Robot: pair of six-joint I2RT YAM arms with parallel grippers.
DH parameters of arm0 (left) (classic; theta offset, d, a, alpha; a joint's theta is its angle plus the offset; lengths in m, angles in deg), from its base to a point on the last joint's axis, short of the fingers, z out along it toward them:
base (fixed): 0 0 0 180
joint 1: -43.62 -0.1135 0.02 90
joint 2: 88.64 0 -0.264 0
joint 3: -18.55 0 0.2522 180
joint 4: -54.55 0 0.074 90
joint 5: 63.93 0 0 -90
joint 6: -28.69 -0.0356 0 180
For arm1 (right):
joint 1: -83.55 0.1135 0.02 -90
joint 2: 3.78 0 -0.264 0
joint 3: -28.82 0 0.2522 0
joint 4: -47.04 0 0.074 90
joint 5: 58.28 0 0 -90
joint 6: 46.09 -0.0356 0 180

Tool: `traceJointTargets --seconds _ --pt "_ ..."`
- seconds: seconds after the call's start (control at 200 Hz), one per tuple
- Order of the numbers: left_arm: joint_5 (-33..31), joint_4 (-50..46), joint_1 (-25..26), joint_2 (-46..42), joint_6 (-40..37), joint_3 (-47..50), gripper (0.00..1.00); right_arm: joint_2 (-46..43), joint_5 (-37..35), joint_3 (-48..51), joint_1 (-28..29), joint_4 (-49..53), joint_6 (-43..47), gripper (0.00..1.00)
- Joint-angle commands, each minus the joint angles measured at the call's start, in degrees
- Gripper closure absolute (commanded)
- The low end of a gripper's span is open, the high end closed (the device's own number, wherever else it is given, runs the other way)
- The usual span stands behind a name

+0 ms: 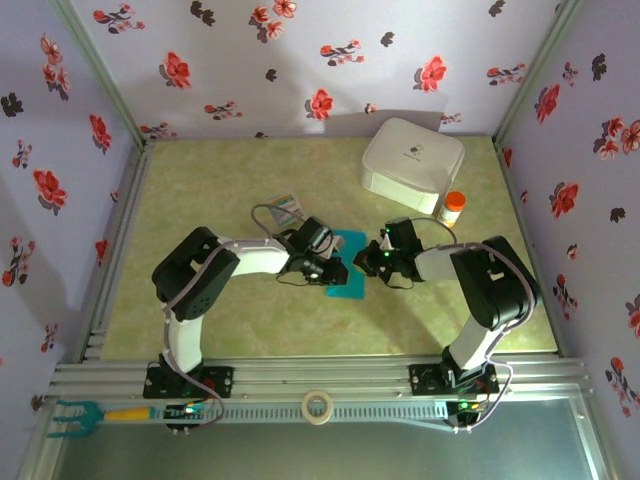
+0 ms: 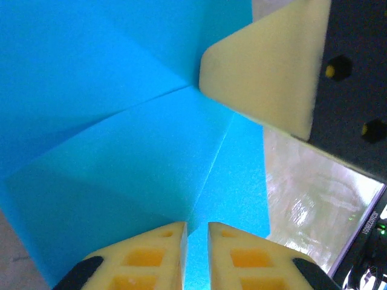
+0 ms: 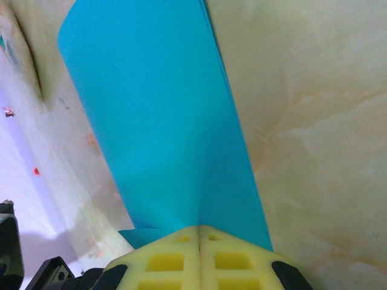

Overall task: Fold a paper plane with a square sheet of paper (pick it up from the middle)
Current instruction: Fold the triangle a second time at the center of the table.

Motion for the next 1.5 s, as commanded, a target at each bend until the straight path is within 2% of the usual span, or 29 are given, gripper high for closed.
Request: traceJointTargets --seconds 0.0,0.21,0.34,0.63,0.78,0.985,1.14,1.495 --pt "-1.35 -5.37 -0.33 -2.12 -1.81 2.78 0.82 2.55 -3.68 1.43 -0.48 4.68 0.23 1.0" --pt "-1.52 -5.73 -0.32 -5.56 -2.71 8.38 0.82 2.53 -3.63 1.22 -0.4 5.01 0.28 1.0" --pt "-3.74 -6.8 -0.33 -8.04 -3.08 10.82 0.82 2.2 -3.73 1.03 -0.48 5.55 0.5 1.0" --pt "-6.12 -6.87 -0.24 -12.05 -3.65 9.05 0.93 2.21 -3.54 0.81 -0.46 5.73 0.58 1.0" --pt "-6.37 -4.09 -0.48 -14.39 -3.49 8.41 0.94 1.93 -3.16 0.51 -0.48 5.65 0.85 1.0" --pt "-3.68 -4.24 -0.97 -8.02 -4.14 1.65 0.93 1.93 -2.76 0.35 -0.5 5.12 0.76 1.0" --pt "-4.54 -6.62 -1.03 -2.45 -4.64 -1.66 0.94 1.84 -2.3 0.16 -0.48 4.46 0.76 1.0" --pt "-5.08 -3.77 -1.03 -1.64 -1.24 5.01 0.99 -5.38 -2.36 -1.8 0.99 6.69 1.99 1.0"
